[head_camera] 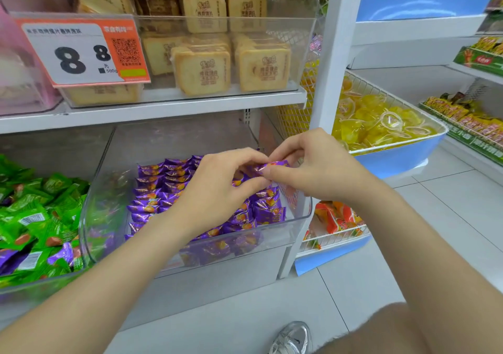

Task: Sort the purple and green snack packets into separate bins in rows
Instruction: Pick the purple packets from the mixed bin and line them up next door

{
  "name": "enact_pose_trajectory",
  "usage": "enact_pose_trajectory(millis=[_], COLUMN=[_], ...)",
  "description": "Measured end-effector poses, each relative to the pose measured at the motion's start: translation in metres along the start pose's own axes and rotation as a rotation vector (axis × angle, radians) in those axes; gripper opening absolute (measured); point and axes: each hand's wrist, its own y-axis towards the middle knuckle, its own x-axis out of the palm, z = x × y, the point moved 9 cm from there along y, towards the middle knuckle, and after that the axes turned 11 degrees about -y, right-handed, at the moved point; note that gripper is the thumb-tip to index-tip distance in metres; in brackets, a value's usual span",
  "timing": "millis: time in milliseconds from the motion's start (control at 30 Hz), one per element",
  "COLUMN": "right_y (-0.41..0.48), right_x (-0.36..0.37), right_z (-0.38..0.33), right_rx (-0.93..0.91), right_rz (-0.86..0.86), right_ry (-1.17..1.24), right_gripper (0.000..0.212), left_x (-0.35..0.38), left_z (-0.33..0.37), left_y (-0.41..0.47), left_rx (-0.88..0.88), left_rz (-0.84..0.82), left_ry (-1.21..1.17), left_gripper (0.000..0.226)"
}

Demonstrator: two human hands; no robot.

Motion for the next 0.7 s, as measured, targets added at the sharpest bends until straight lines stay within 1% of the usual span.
enact_pose_trajectory(millis=[67, 133, 167, 233, 300, 400, 500, 633, 700], right_y=[-0.002, -0.005, -0.006, -0.003, 0.001, 0.004, 0.006, 0.009, 0.009], right_x=[0.003, 0.008, 0.008, -0.001, -0.012, -0.017, -0.011, -0.006, -0.004], right_z=[-0.005, -0.008, -0.007, -0.003, 0.004, 0.013, 0.014, 0.015, 0.014], right_rx=[-0.069, -0.113, -0.117, -0.092, -0.038, 0.006, -0.006, -0.022, -0.03], right_rz=[-0.057, -0.114, -0.11, -0.012, 0.097, 0.178, 0.169, 0.151, 0.137], right_ry=[-0.003, -0.017, -0.025, -0.034, 0.038, 0.112, 0.099, 0.086, 0.087], right_gripper=[0.017, 0.021, 0.024, 0.032, 0.032, 0.021, 0.018, 0.016, 0.015], left_x=[0.002, 0.005, 0.005, 0.007, 0.017, 0.04, 0.058, 0.076, 0.08], left_z=[-0.006, -0.015, -0.022, -0.036, -0.046, -0.048, -0.048, -0.059, -0.062], left_y=[-0.003, -0.006, -0.006, -0.003, 0.0, 0.009, 0.019, 0.022, 0.02], left_rx=[-0.096, -0.203, -0.245, -0.305, -0.343, -0.316, -0.254, -0.259, -0.262], left_rz=[-0.088, -0.157, -0.164, -0.165, -0.193, -0.246, -0.289, -0.396, -0.407], left_ry=[-0.057, -0.128, -0.123, -0.021, 0.07, 0.154, 0.222, 0.261, 0.3], left_gripper=[0.015, 0.012, 0.012, 0.015, 0.018, 0.019, 0.016, 0.01, 0.009])
